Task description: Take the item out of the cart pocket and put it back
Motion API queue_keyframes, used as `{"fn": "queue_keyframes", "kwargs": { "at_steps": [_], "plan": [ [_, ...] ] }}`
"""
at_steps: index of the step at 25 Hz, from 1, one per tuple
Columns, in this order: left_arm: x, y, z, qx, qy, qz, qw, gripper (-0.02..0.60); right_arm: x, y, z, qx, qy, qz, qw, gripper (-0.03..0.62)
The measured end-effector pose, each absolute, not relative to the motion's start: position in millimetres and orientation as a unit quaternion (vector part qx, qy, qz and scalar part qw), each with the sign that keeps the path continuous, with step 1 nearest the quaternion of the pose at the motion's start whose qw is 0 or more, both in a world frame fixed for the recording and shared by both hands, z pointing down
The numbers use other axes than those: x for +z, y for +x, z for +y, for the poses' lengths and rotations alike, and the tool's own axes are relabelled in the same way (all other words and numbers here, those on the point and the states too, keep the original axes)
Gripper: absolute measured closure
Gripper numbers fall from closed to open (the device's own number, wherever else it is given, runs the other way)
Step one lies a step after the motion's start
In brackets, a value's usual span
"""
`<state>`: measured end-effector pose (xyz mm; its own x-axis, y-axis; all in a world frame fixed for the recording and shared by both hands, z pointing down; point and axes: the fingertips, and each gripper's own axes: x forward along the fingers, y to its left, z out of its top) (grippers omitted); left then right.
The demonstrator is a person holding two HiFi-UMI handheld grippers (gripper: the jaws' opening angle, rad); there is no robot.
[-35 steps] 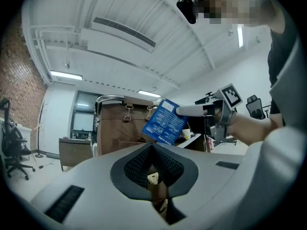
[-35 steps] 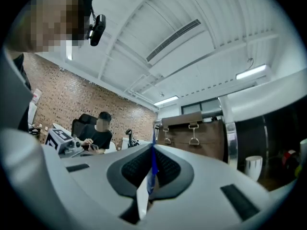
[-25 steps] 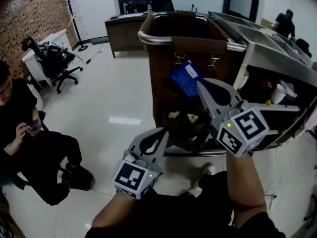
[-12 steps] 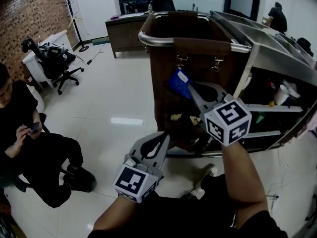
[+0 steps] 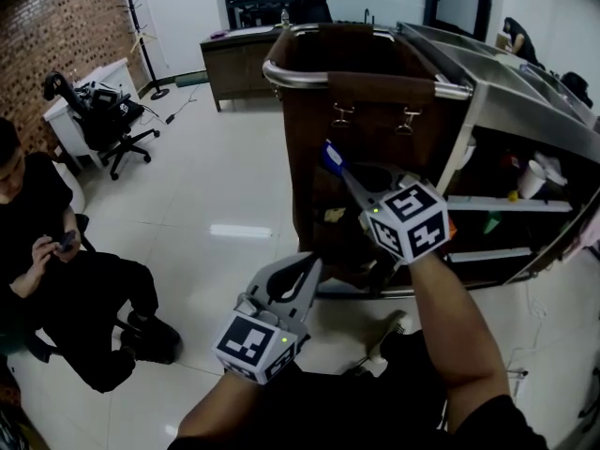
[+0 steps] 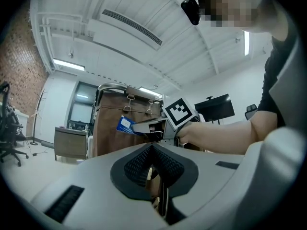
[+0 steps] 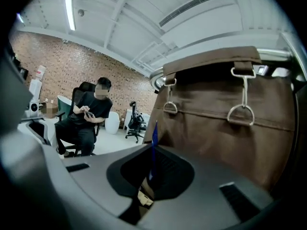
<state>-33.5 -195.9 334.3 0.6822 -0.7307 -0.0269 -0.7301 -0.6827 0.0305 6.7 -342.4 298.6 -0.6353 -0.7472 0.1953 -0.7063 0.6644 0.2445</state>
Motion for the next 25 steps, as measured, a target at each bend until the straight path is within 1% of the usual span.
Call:
{"fn": "queue_keyframes", "kwargs": {
  "at_steps": [4, 10, 11, 13, 14, 25],
  "plan": [
    [336, -32, -193, -0.018, 0.918, -0.396, 0.014, 0.581, 306, 6, -344, -0.075, 0.4, -0.9, 0.157, 0.579],
    [333, -29, -189, -0.018, 0.919, -0.393, 0.013, 0.581, 299, 11, -343, -0.085, 0.41, -0.896, 0.145, 0.574],
    [333, -29, -189, -0.019, 0.919, -0.393, 0.013, 0.581, 298, 10, -342, -0.086, 0.41, -0.897, 0.142, 0.563],
    [333, -29, -188, -0.019, 0.919, -0.394, 0.012, 0.581, 299, 8, -339, -0.086, 0.405, -0.9, 0.14, 0.502],
    [333, -29, -188, -0.018, 0.919, -0.394, 0.012, 0.581, 299, 7, -337, -0.088, 0.403, -0.9, 0.141, 0.496],
    [330, -30, -183, -0.019, 0.918, -0.396, 0.009, 0.581, 270, 16, -320, -0.098, 0.411, -0.899, 0.112, 0.5]
  ]
}}
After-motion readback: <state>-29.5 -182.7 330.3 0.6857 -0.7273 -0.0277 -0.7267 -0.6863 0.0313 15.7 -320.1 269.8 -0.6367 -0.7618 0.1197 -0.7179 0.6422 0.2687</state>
